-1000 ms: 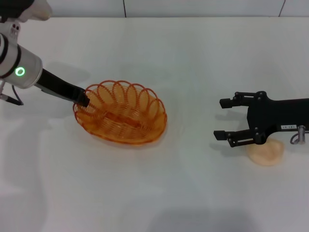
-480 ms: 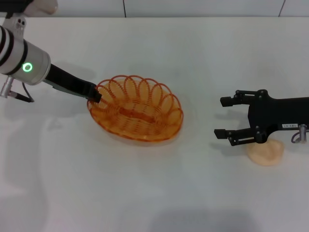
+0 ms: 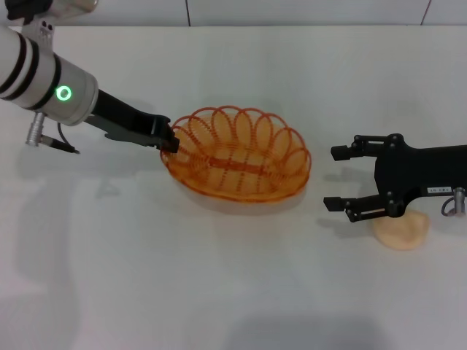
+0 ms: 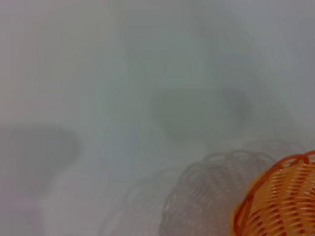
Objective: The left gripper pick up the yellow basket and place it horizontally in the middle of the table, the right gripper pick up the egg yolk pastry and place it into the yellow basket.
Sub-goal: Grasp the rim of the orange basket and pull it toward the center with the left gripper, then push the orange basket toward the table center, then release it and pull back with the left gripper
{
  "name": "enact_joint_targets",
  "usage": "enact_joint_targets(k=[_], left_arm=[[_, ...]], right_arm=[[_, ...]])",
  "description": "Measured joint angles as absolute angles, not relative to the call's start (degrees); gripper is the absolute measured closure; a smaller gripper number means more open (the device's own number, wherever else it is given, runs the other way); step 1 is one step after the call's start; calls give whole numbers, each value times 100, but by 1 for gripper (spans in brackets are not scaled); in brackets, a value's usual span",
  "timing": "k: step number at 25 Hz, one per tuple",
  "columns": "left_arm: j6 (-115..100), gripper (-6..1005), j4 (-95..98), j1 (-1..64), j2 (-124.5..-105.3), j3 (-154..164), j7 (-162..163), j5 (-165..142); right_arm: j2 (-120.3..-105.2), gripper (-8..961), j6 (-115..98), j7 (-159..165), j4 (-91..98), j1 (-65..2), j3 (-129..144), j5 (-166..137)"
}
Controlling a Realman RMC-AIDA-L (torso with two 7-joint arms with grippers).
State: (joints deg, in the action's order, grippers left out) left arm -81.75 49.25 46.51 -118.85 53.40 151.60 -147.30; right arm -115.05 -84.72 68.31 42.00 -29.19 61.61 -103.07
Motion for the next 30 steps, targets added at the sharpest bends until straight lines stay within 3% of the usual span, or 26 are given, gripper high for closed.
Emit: enact_joint_targets(k=[30], left_arm=[[-7397, 928, 4146, 5079, -11906, 5853, 16082, -14316]], right_arm=[[-11496, 120, -8736, 6557, 4300, -2918, 6161, -10328]])
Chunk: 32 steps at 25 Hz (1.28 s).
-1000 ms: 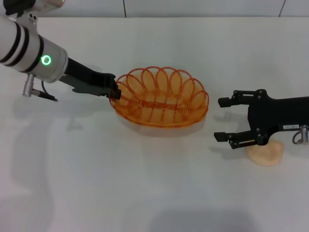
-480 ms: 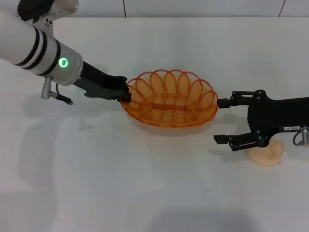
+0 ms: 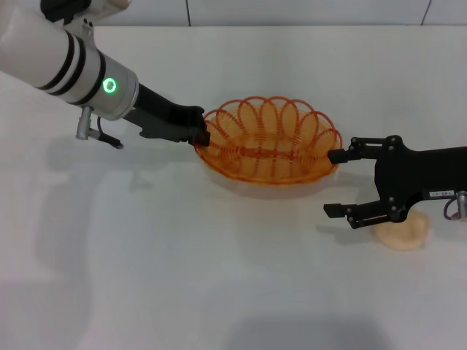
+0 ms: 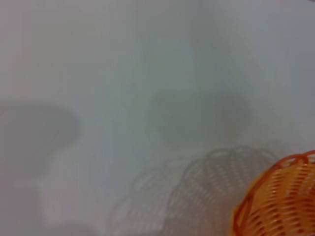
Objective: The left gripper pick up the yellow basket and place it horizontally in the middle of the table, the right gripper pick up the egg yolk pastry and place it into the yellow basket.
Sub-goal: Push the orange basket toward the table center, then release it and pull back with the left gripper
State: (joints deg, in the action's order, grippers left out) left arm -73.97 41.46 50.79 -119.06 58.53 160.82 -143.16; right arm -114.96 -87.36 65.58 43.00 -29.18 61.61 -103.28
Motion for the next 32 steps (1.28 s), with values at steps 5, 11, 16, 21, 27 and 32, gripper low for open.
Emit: enact_joint_targets(k=[5, 11, 16, 21, 27, 32], left_arm=[[-7398, 898, 4143, 5101, -11910, 5854, 16108, -14283], [-7414, 683, 4135, 5080, -11910, 5854, 16094, -14197], [-7436, 512, 4176, 5074, -11899, 5854, 16008, -14194], [-7459, 416, 4236, 5029, -11882, 5851, 15766, -14186], [-7523, 199, 4732, 4663, -11904, 5848, 15020, -14017], [-7555, 127, 5366, 4051, -11894, 5840, 14157, -13500]], right_arm=[[-11498, 120, -8721, 6556, 4300, -2918, 6161, -10327], [-11498, 121, -8736, 6556, 4299, -2918, 6161, -10327], [-11495, 121, -8740, 6556, 4298, -2912, 6161, -10327], [-11496, 121, -8721, 6583, 4297, -2909, 6161, -10327], [-11502, 121, -8707, 6613, 4297, -2908, 6126, -10300], [-11504, 121, -8701, 6753, 4297, -2908, 6114, -10283]])
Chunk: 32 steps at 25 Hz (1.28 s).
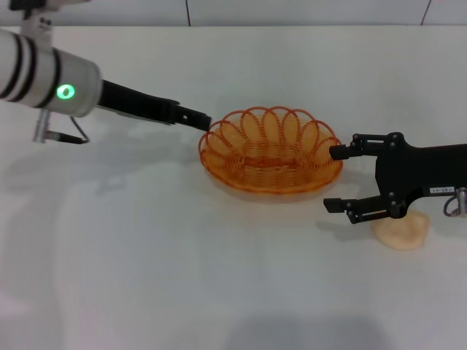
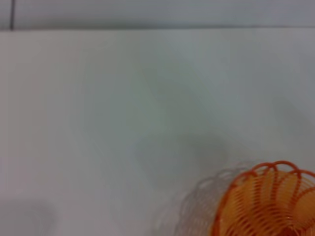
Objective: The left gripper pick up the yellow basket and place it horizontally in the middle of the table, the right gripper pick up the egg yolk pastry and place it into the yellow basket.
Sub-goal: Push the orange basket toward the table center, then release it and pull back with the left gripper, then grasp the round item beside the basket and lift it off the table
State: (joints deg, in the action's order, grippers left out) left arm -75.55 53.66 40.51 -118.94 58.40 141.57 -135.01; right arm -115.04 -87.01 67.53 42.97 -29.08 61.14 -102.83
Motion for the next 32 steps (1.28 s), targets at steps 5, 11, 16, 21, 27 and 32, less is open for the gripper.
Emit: enact_joint_targets(k=[5, 11, 16, 21, 27, 32], left_arm=[[-7516, 127, 5968, 3237, -11895, 5790, 12622, -12567], [-7630, 128, 6014, 2500, -11852, 5658, 10660, -11294], [-8202, 128, 5547, 2267, -11713, 5259, 9391, -10728], [-9289, 129, 4359, 2482, -11242, 4696, 8184, -10735], [-9871, 130, 3931, 2510, -10933, 4688, 7586, -10986], [-9981, 130, 3984, 2545, -10940, 4679, 7519, -11247]], right_arm=[[-11505, 122, -8675, 6971, 4308, -2887, 6107, -10301], [-11493, 122, -8580, 7306, 4411, -2826, 6108, -10318], [-11480, 122, -8554, 7490, 4514, -2770, 6108, -10327], [-11466, 123, -8552, 7613, 4597, -2731, 6108, -10328], [-11433, 124, -8573, 7732, 4774, -2637, 6096, -10416], [-11429, 124, -8670, 8114, 5083, -2635, 6120, -10996]])
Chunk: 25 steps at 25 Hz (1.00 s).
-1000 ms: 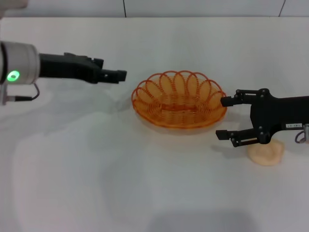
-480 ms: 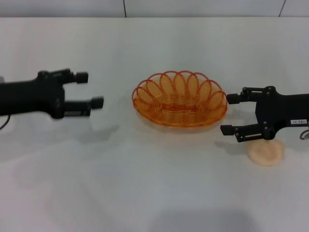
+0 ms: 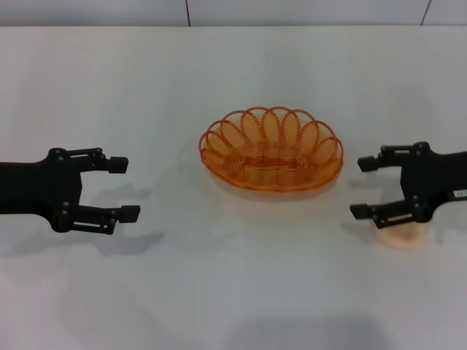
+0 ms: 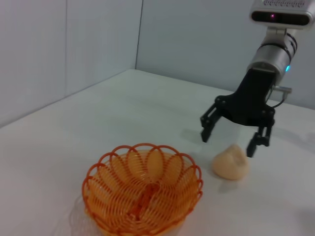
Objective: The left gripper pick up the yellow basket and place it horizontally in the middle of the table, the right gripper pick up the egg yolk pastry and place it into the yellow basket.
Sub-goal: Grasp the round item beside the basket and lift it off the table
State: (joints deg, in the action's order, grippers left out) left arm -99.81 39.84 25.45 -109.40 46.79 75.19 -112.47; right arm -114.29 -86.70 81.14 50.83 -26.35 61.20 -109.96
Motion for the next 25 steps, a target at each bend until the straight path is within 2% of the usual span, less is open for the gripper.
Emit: enact_joint_targets(k=[6, 12, 20, 25], left_arm=[[-9861, 131, 3990, 2543, -10973, 4676, 7459, -11272], [-9839, 131, 3991, 2596, -10990, 4675, 7456, -11271], [-9766, 132, 3991, 2629, -11002, 4676, 7489, -11273], [-9718, 133, 3990, 2629, -11007, 4676, 7494, -11269]], right_arm=[[-11436, 125, -9156, 9127, 5955, -2731, 6106, -12076], [-11415, 126, -9114, 9501, 6028, -2914, 6099, -12538], [-11414, 193, -8995, 9561, 5999, -2906, 6087, -12849], [-11411, 423, -8985, 9665, 5991, -2906, 6088, -13086]])
